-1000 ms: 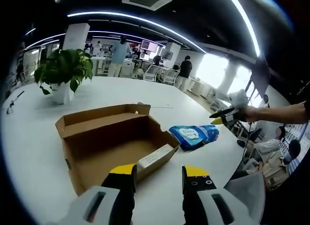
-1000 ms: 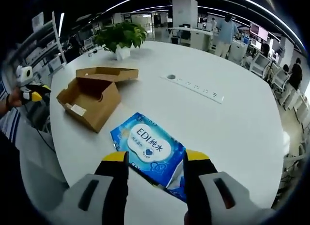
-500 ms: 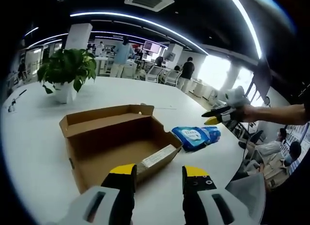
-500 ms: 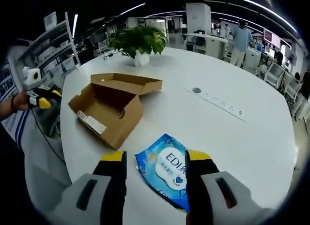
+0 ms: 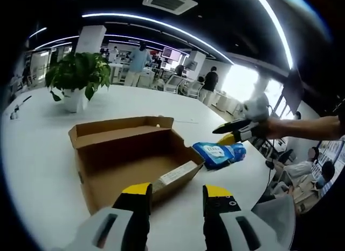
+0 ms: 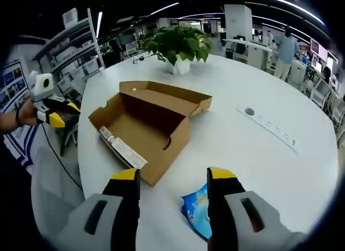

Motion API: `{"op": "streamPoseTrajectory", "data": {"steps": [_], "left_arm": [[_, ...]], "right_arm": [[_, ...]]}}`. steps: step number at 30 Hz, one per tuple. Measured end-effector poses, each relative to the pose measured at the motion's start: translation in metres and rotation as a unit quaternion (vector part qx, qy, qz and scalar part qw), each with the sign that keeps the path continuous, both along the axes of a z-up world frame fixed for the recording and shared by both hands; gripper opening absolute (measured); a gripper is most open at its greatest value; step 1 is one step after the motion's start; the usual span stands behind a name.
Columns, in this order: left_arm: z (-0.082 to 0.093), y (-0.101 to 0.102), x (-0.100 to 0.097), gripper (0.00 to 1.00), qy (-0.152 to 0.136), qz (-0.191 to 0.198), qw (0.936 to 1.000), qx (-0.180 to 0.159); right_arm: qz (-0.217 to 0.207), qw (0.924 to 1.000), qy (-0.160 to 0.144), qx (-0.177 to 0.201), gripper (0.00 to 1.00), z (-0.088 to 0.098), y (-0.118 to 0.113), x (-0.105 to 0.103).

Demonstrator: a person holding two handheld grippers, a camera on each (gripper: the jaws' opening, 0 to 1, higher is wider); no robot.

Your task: Operate the shoe box by opening the lid, removing the specified soft item, and placing it in the target area until the item is outside and the box remains undamaged.

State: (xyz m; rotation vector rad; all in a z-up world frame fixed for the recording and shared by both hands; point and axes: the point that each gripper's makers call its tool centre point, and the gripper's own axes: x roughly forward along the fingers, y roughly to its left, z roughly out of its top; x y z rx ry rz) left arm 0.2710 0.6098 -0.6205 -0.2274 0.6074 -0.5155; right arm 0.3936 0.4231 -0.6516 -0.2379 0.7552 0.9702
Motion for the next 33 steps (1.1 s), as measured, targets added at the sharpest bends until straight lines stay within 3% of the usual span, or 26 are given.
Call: {"op": "streamPoseTrajectory", "data": {"steps": [13, 24, 30, 33], "left_arm": [[-0.007, 0.014, -0.007, 0.38, 0.004, 0.019, 0.9997, -0.018], [-0.008, 0.023, -0.011, 0.38, 0.004, 0.026, 0.9995, -0.015], [-0.005, 0.024, -0.009, 0.38, -0.003, 0.027, 0.9995, -0.017], [-0.005, 0.024, -0.01, 0.38, -0.005, 0.025, 0.9996, -0.014]], "right_arm": [[0.051, 0.9986, 0.003, -0.009, 0.48, -0.003, 0.047, -0.007], [0.085, 0.9961, 0.003, -0.022, 0.48, -0.008, 0.074, -0.011], [0.123, 0.9913, -0.002, -0.046, 0.5, -0.012, 0.089, -0.013], [0.165, 0.9834, -0.007, -0.076, 0.51, -0.019, 0.092, -0.018]]}}
